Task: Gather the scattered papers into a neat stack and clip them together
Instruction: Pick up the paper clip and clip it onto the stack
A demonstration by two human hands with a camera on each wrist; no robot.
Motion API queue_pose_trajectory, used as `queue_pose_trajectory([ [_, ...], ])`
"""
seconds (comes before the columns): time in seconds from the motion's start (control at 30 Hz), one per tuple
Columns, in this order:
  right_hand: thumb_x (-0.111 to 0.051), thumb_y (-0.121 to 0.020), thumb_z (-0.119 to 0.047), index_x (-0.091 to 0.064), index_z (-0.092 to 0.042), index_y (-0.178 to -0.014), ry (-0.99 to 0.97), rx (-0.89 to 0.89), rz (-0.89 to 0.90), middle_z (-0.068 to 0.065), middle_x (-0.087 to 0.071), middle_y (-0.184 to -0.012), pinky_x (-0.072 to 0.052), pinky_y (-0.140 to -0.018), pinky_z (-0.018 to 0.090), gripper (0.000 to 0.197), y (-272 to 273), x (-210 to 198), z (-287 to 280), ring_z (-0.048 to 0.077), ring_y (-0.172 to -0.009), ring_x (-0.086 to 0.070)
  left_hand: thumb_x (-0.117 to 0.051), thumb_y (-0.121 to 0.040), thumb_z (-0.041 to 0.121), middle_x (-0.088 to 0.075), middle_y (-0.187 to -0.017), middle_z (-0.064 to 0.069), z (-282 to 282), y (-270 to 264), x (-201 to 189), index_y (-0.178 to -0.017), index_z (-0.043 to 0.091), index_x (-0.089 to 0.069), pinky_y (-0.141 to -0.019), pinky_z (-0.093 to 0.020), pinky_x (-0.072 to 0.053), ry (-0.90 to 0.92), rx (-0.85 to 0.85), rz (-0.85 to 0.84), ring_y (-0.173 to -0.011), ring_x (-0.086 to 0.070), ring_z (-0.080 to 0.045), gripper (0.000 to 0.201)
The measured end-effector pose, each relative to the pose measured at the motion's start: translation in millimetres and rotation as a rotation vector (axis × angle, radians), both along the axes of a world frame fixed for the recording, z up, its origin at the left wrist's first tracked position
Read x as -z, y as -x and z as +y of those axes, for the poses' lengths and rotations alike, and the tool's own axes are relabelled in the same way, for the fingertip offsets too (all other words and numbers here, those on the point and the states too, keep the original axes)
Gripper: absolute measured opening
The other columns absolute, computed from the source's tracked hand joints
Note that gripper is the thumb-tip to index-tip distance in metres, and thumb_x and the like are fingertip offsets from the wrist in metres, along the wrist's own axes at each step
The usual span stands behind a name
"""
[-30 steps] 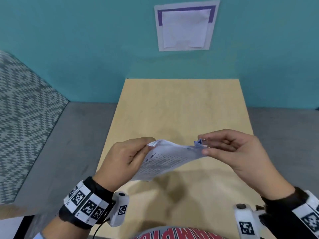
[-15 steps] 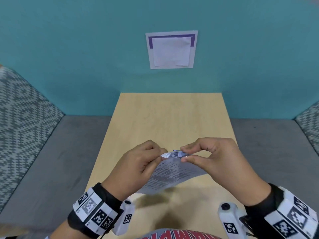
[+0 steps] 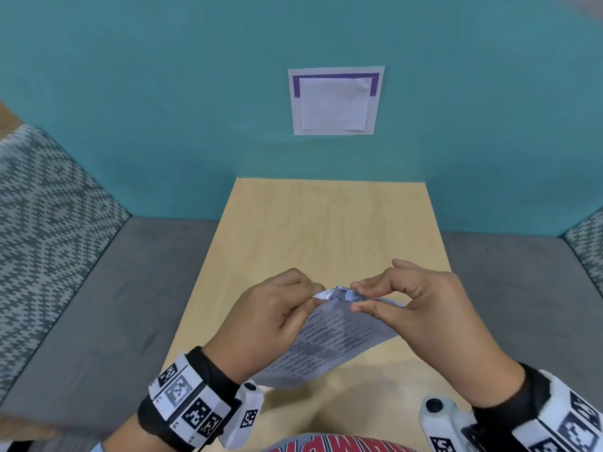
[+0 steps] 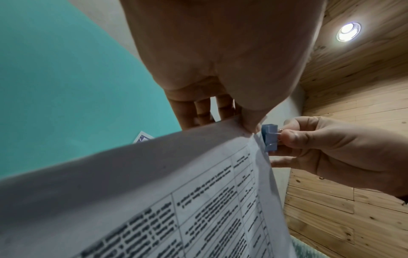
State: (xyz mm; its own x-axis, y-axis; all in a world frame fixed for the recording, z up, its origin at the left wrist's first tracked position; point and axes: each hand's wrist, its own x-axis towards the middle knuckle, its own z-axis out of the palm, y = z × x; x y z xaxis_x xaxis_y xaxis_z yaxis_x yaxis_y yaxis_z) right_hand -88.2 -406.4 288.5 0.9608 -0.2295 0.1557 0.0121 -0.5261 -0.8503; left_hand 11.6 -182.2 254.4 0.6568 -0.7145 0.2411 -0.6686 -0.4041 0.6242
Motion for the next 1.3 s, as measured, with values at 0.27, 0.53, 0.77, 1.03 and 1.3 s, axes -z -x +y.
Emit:
queue_pose_trajectory([
  [0.27, -0.092, -0.074, -0.026, -0.082, -0.019, -0.075, 0.030, -0.005, 0.029, -0.028, -0.080, -0.094, -0.037, -0.122, 0.036, 0.012, -4, 2, -2, -0.008, -0.087, -0.076, -0.057, -0.104, 0.018, -0.065, -0.104, 0.014, 0, -2, -4, -0.118, 0.028, -0.073, -0.075, -0.037, -0.057, -0.054, 0.061, -0.073, -0.092, -0.067, -0.009, 0.023],
  [0.53, -0.092, -0.074, -0.028, -0.083, -0.031, -0.079, 0.005, -0.064, 0.153, -0.024, -0.081, -0.089, -0.058, -0.092, 0.030, 0.012, -7, -6, -5, -0.002, -0.093, -0.076, -0.048, -0.105, 0.027, -0.065, -0.105, 0.012, -1, -6, -4, -0.121, 0.030, -0.072, -0.079, -0.033, -0.055, -0.091, 0.081, -0.080, -0.094, -0.064, -0.008, 0.029],
  [0.77, -0.091, -0.077, -0.029, -0.076, -0.033, -0.094, 0.049, -0.097, 0.133, -0.022, -0.079, -0.093, -0.050, -0.087, 0.006, 0.023, -9, 1, -4, -0.005, -0.099, -0.072, -0.053, -0.106, 0.024, -0.065, -0.104, 0.014, 2, -5, 7, -0.129, 0.032, -0.073, -0.081, -0.031, -0.056, 0.006, 0.067, 0.057, -0.091, -0.068, -0.006, 0.031],
  [1.03, -0.084, -0.087, -0.028, -0.080, -0.031, -0.090, -0.008, -0.058, 0.131, -0.013, -0.081, -0.090, -0.055, -0.080, 0.023, 0.006, -13, 10, -3, 0.006, -0.088, -0.074, -0.066, -0.102, 0.031, -0.071, -0.096, 0.007, -7, -3, 3, -0.106, 0.021, -0.082, -0.071, -0.015, -0.051, 0.166, -0.026, 0.196, -0.092, -0.070, -0.013, 0.020],
  [1.3, -0.077, -0.091, -0.033, -0.080, -0.033, -0.097, 0.190, -0.112, 0.134, -0.021, -0.078, -0.091, -0.051, -0.080, 0.019, 0.006, -13, 13, 0, 0.001, -0.093, -0.069, -0.077, -0.098, 0.020, -0.070, -0.129, 0.013, -12, 1, -9, -0.136, 0.031, -0.066, -0.087, -0.033, -0.060, 0.105, 0.110, -0.151, -0.115, -0.069, -0.007, 0.041],
])
